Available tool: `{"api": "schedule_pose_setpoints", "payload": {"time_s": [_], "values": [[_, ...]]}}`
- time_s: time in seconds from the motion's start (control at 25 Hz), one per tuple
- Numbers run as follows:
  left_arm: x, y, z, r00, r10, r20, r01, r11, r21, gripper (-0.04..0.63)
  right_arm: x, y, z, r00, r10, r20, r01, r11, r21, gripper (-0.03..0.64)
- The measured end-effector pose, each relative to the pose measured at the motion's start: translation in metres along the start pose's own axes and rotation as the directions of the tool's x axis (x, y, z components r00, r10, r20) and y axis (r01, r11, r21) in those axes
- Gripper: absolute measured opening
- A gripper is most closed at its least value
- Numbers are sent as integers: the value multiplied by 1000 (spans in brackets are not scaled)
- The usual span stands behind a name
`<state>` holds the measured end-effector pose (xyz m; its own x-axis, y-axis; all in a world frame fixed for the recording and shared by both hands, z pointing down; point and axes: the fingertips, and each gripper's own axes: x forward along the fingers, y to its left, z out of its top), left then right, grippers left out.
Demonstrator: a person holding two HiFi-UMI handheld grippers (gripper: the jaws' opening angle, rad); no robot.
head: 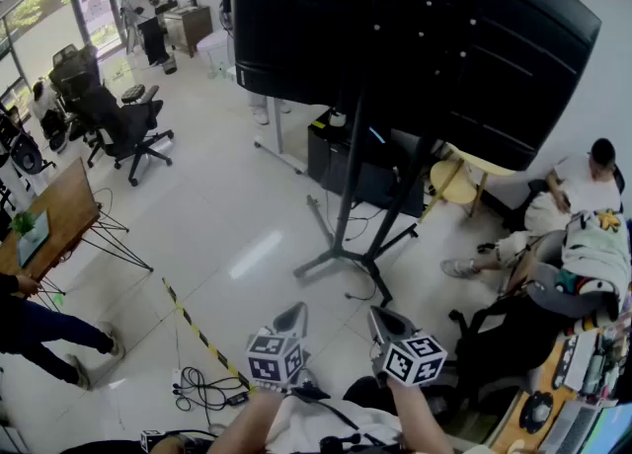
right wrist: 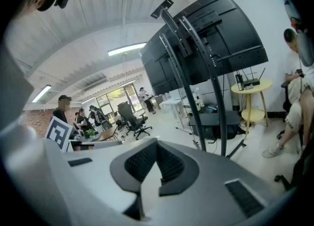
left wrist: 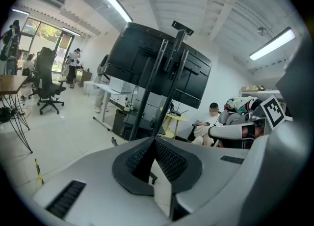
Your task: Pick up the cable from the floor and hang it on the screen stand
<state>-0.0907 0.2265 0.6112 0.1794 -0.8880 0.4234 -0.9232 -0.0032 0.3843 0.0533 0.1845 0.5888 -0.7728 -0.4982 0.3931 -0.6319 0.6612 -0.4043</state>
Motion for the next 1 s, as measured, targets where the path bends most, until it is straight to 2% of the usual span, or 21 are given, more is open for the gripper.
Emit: {"api": "schedule_pose_setpoints", "payload": {"time_s": [0.2,0.4,0.64,0.84,1.0], "values": [[22,23,19,1000,6,26,-6,1000,6,5,18,-18,12,1000,-20,20,20,1000,-4,5],[39,33,20,1000,1,6,-1,1000,2,5,27,-36,11,999,-48,13,48,998,29,5],[73,47,25,1000,11,-21,-11,1000,7,5,64,-52,20,1000,-25,-8,25,999,37,5],[112,57,46,999,31,-32,-31,999,20,5,103,-74,56,1000,7,6,-7,1000,27,5],[172,62,71,998,53,-43,-51,998,38,5,142,-115,95,999,29,14,-29,999,21,5]]}}
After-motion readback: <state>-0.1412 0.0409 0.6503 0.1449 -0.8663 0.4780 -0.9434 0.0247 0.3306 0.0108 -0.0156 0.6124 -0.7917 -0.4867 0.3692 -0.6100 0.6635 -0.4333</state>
